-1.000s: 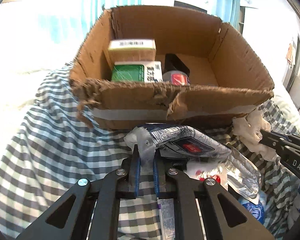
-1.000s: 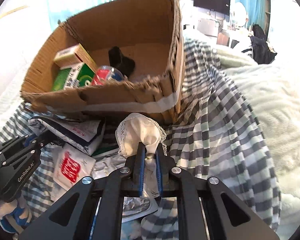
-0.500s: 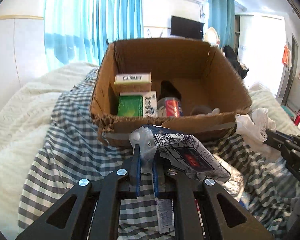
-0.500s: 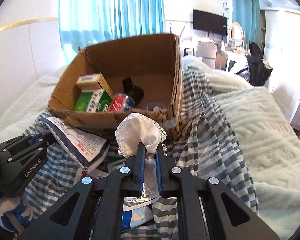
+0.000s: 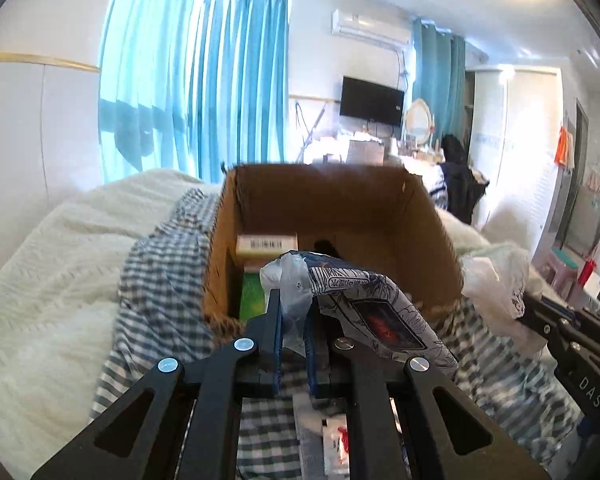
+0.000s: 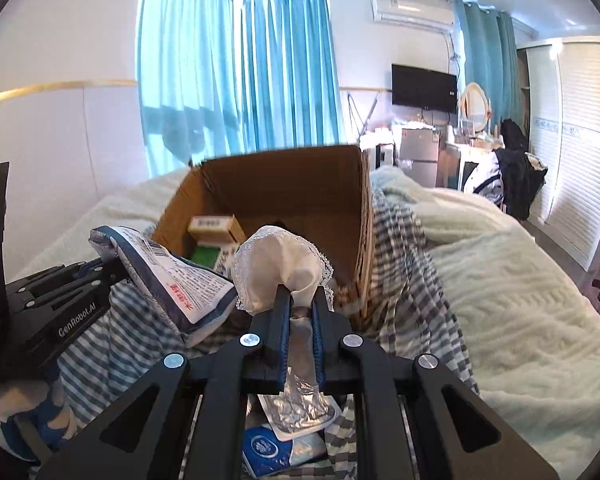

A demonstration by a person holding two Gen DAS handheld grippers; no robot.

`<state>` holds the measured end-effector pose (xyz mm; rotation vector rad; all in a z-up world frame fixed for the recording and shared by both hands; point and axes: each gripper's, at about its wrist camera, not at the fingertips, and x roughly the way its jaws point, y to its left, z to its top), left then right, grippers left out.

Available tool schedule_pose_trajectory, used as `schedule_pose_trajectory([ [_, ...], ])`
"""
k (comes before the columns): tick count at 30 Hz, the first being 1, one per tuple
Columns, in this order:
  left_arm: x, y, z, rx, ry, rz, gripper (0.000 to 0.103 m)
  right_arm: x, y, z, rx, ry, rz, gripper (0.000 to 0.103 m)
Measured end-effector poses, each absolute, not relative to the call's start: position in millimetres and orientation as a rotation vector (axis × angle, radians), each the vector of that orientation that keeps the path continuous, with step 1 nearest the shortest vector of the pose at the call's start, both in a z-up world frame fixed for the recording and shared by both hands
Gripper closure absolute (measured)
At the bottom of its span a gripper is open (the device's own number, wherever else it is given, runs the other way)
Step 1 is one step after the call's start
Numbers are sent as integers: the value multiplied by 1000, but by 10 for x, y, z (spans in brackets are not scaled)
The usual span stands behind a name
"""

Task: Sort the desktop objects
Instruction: 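Lift the packet and lace cloth and carry both over the box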

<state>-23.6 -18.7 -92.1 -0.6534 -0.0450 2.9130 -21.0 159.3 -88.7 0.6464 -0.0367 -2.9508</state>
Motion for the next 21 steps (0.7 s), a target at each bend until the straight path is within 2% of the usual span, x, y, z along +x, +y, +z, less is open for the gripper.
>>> schedule_pose_trajectory([
  [4, -261, -249, -784, -638, -110, 2935, 94, -186, 1612, -708, 583, -40, -2966, 94],
  [21, -555, -141, -146, -439, -10, 2948, 94, -406, 1494, -58, 392, 5, -2989, 94],
])
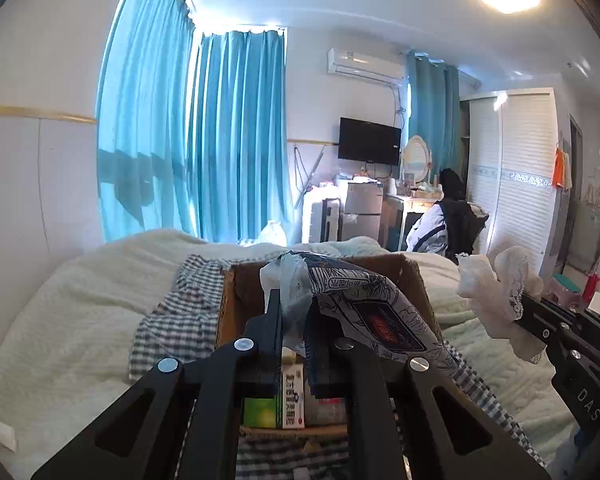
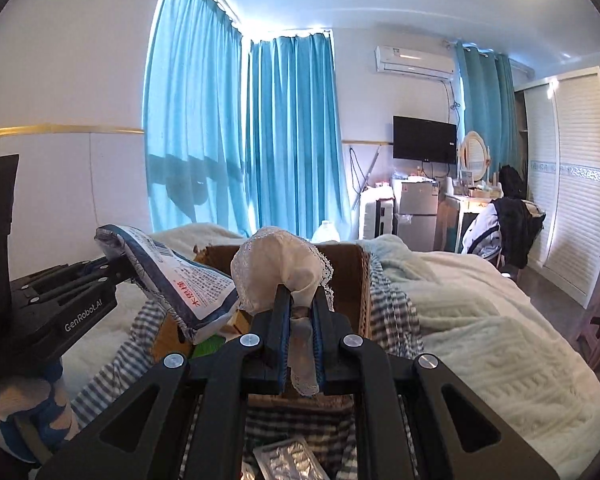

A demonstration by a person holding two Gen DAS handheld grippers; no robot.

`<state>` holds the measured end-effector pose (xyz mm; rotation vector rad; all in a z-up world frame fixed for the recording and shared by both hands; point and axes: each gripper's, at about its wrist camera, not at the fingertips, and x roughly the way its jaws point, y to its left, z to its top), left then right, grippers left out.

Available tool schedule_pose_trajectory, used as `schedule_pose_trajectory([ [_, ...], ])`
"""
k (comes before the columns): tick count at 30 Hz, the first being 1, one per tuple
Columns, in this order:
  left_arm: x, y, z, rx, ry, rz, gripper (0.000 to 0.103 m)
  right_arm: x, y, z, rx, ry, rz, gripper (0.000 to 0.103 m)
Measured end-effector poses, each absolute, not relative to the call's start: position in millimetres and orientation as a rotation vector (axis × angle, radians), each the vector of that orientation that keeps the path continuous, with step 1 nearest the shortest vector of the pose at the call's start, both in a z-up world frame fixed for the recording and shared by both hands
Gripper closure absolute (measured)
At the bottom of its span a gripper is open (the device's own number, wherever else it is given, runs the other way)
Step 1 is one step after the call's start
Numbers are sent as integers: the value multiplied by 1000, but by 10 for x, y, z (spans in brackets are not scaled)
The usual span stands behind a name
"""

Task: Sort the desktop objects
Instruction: 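Lift the packet and lace cloth and carry both over the box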

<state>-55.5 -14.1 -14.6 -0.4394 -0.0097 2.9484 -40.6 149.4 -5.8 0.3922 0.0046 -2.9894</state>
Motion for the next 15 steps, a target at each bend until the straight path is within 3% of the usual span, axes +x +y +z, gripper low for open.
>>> schedule_pose_trajectory([
  [15, -1172, -115, -78, -437, -2, 2932, 94, -924, 1446, 129, 354, 16, -2994, 93],
])
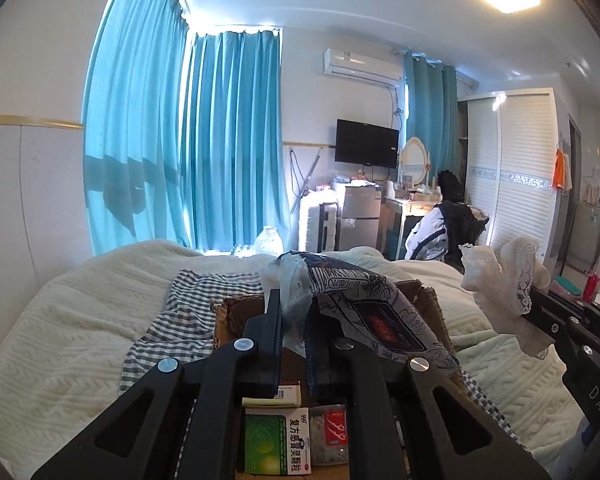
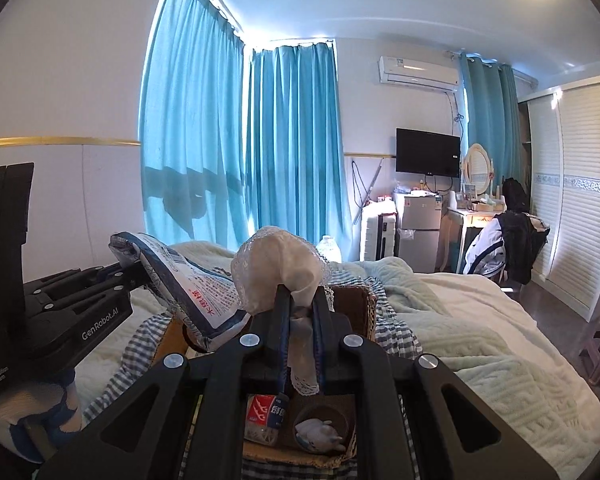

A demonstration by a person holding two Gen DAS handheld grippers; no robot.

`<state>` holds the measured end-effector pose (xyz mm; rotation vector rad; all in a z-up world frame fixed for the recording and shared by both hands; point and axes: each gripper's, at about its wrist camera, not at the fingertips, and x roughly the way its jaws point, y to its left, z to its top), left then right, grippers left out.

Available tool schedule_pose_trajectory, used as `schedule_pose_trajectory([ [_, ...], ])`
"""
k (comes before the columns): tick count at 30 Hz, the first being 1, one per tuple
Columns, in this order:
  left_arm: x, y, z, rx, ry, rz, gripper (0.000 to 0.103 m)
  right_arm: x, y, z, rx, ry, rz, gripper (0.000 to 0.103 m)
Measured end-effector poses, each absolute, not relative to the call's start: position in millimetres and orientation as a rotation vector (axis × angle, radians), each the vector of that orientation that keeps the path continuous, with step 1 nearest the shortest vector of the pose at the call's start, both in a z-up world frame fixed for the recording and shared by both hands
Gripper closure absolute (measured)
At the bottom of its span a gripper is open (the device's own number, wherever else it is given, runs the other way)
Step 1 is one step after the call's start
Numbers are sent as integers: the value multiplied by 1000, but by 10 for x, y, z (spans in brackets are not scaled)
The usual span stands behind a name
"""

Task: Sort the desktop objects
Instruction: 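Lift the packet and lace cloth and carry both over the box, then open both grippers to drop the packet and lace cloth into the box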

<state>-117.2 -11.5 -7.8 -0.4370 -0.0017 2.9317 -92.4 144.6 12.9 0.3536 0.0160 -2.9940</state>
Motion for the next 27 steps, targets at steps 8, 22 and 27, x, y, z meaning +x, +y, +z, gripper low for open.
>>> schedule_pose_trajectory([
  [8, -1562, 13, -295, -499, 16, 2914, 94, -1314, 1492, -92, 428, 8, -2976, 93],
  [22, -2237, 235, -982, -728, 97, 2828, 82, -2070, 1622, -697, 648, 19, -2950, 84],
  [27, -2156, 198, -1027, -701, 93, 2826, 40, -2222, 1653, -863, 687, -26, -2954, 49],
])
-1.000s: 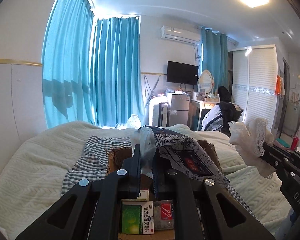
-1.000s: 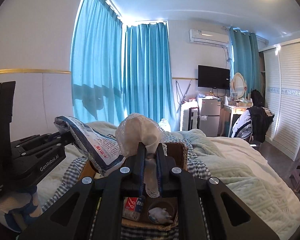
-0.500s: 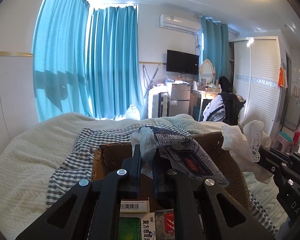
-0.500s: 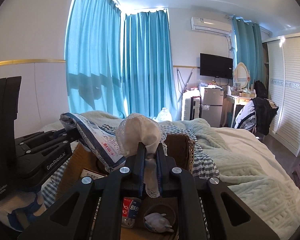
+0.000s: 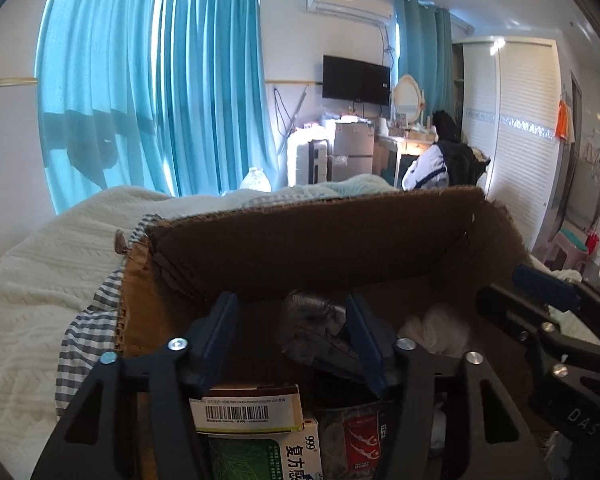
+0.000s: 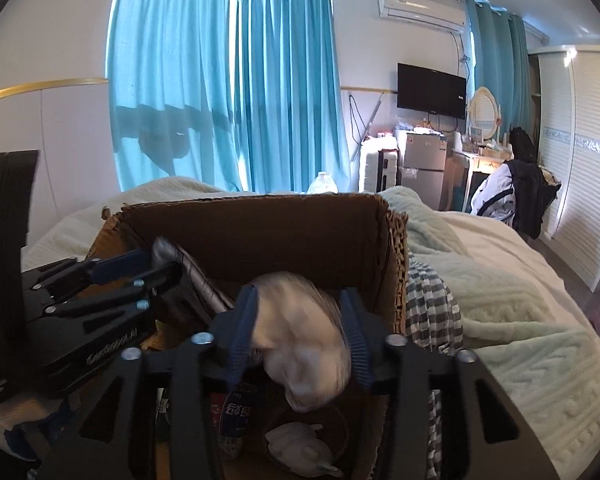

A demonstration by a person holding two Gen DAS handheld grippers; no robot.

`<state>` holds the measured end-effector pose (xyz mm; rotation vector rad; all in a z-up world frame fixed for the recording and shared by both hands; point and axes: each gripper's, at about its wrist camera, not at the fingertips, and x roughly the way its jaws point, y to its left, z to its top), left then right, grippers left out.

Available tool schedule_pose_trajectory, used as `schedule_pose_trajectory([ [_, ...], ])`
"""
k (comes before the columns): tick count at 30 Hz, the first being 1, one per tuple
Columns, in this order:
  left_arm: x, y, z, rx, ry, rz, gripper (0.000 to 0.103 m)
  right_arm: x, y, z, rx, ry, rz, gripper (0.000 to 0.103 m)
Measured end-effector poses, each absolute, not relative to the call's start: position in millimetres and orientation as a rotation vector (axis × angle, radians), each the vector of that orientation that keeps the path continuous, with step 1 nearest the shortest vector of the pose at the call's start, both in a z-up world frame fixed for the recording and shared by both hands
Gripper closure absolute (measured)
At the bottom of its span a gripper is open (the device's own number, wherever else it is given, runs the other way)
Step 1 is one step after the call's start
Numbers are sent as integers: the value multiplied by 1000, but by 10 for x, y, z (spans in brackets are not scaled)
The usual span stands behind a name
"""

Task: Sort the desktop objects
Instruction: 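Open both grippers to drop the packet and lace cloth into the box, then move both grippers back down toward the remaining pile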

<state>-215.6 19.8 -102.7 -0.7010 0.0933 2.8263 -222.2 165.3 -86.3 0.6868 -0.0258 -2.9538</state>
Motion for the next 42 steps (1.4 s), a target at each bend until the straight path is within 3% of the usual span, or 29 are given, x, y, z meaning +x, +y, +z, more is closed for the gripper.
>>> schedule_pose_trajectory([
  [3, -2090, 155, -944, -670, 80, 2849, 32, -2207, 1667, -827, 674, -43, -2969, 47],
  [6, -2023, 92, -846, -656, 54, 2861, 30, -2114, 1685, -732, 630, -46, -2989, 43],
  [10, -1881, -6, -693, -634, 15, 2894, 18, -1906, 1694, -545, 560, -64, -3001, 36],
  [13, -1744, -91, -539, -598, -36, 2913, 10, -1743, 1683, -419, 514, -59, -3007, 28],
  [22, -1316, -211, -20, -471, -84, 2946, 0, -1303, 1743, -23, 357, -89, -3024, 1],
  [32, -830, -389, 317, -423, -138, 2991, 0, -773, 1780, 255, 279, -68, -3044, 0],
  [42, -447, -483, 126, -508, -137, 3014, 0, -338, 1752, 157, 340, -45, -3022, 0],
])
